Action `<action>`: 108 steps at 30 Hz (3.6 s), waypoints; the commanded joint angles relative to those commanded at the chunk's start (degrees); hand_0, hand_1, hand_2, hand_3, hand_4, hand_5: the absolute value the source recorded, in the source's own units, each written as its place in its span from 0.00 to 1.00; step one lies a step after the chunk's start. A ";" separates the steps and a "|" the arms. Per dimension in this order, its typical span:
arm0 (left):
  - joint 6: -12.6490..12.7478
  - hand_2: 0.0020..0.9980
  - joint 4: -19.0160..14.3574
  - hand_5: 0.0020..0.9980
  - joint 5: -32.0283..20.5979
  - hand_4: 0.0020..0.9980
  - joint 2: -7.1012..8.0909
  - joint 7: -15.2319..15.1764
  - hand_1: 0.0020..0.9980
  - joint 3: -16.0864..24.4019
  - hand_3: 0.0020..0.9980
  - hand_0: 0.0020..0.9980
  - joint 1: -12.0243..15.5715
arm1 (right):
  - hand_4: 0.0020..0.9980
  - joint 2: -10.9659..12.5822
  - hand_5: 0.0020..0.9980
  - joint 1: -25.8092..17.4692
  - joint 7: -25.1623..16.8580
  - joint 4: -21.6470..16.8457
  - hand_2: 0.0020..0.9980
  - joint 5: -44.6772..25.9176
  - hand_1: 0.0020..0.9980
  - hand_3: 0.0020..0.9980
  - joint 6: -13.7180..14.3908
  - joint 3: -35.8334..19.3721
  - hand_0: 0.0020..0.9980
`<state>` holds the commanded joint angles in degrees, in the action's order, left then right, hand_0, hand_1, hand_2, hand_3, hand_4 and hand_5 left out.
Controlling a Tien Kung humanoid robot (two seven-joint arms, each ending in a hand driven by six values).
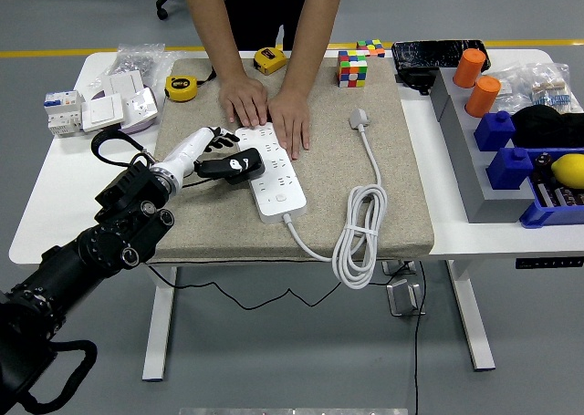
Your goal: Pick up the plug,place it near the board,insert it into the board,press the button
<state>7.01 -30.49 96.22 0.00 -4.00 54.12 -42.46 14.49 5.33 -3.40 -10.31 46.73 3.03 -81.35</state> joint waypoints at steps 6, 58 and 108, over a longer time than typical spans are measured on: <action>0.11 0.73 -6.43 0.35 0.11 1.00 0.00 0.16 0.77 0.76 0.73 0.74 2.39 | 1.00 -0.09 0.90 -0.16 -0.05 0.00 0.85 0.05 0.91 0.85 0.01 -0.20 0.96; 5.60 0.40 -1.15 0.12 8.95 0.82 0.00 0.26 0.46 -1.78 0.51 0.34 1.21 | 1.00 -0.57 0.90 0.12 -0.13 0.00 0.85 0.14 0.90 0.85 -0.05 -0.58 0.96; 6.73 0.24 -12.00 0.09 2.47 0.78 0.00 -0.88 0.37 2.31 0.49 0.33 6.65 | 1.00 -1.29 0.90 -0.27 0.07 0.00 0.85 0.73 0.90 0.85 0.34 -2.37 0.96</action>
<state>13.74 -42.49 98.69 0.00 -4.87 56.43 -35.81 13.20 5.07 -3.33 -10.31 47.46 3.36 -83.72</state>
